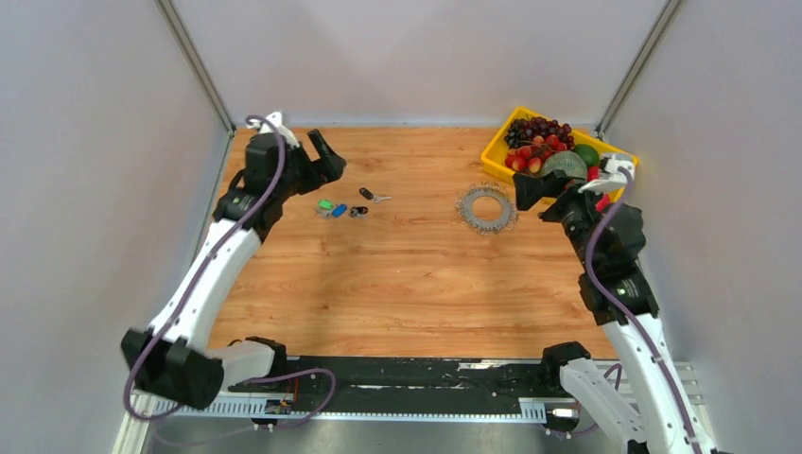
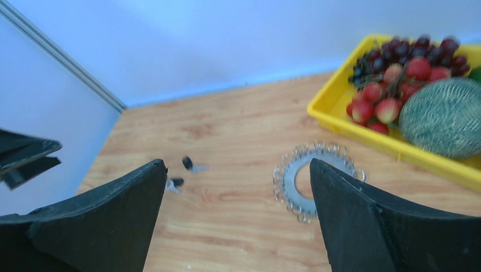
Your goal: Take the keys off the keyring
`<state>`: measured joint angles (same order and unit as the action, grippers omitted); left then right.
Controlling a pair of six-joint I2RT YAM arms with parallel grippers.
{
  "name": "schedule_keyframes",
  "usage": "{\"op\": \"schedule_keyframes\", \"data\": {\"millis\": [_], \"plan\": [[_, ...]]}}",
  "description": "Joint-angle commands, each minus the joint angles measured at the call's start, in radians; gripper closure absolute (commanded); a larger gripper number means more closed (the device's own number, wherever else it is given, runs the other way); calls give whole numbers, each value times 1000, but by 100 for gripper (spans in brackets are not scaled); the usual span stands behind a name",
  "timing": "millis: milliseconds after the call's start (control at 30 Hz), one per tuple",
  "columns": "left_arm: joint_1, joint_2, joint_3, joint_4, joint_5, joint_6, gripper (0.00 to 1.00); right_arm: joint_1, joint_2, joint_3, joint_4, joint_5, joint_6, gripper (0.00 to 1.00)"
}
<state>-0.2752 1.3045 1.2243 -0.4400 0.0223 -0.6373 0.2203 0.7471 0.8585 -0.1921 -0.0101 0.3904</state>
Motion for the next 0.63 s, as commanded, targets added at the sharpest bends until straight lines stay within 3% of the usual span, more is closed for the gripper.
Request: {"op": "schedule_keyframes", "data": {"millis": [0,233,433,600], "plan": [[-2,-232,-58,20,-151,21,0,1,-127,93,-16,77,-1,0],[-1,-561,-131,26,-273,77,0,1,-233,138,-73,130,-52,0],[-2,-668,-163,27,-283,125,0,-1,-246,143,-118,132,-61,0],[-2,-670,-152,-26,-294,131,0,1,-250,144,-139,133,-71,0]]}}
